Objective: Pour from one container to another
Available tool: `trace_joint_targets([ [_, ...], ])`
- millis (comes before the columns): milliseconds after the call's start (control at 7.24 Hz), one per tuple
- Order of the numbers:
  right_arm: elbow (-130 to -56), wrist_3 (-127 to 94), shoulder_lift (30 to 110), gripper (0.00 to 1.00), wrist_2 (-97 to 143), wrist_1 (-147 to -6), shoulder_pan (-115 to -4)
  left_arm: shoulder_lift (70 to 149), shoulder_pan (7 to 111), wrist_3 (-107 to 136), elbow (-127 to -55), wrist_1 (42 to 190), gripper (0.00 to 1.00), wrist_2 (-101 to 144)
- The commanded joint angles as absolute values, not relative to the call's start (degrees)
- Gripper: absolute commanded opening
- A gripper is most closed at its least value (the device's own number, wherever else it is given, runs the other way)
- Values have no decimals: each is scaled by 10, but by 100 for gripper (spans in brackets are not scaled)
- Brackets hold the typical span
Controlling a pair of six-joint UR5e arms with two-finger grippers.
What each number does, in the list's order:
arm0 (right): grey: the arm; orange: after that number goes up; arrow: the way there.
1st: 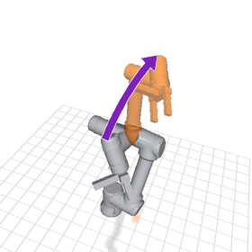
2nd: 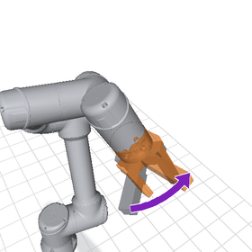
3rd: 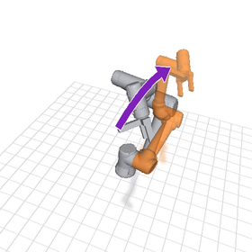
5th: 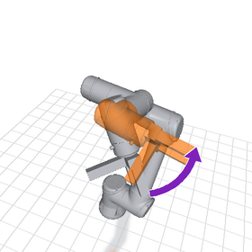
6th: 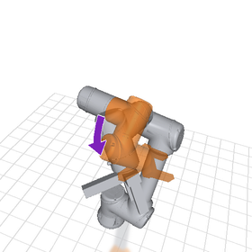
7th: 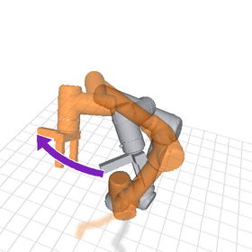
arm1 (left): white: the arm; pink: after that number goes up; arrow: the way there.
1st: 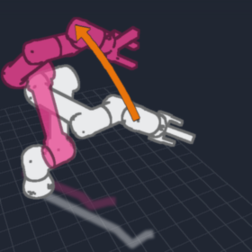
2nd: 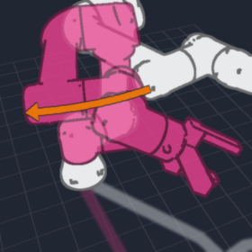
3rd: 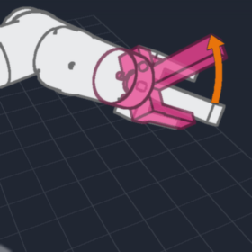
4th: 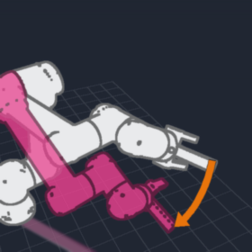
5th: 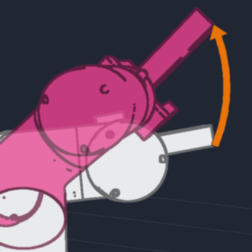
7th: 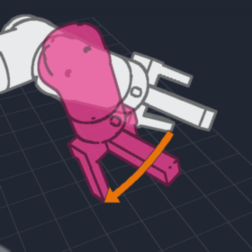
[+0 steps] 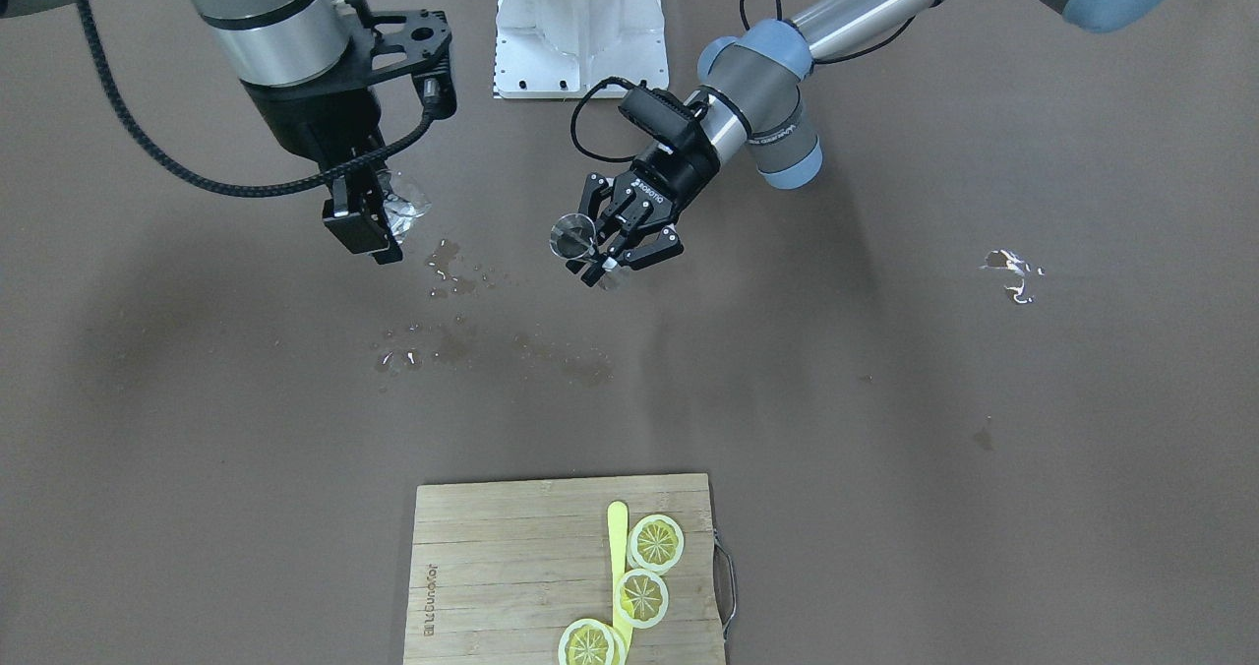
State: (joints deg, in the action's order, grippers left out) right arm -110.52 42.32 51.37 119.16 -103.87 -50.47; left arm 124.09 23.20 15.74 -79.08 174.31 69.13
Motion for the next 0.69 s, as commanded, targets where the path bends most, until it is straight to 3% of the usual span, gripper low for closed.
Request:
trace_joint_targets([
  [0,-1104,424,591,0,1252,-930,-545,1232,256,157,-802,1745,0,692],
  [552,-1045,378,659,0,1358,-747,-596,1145,325,164,-873,1742,0,693],
])
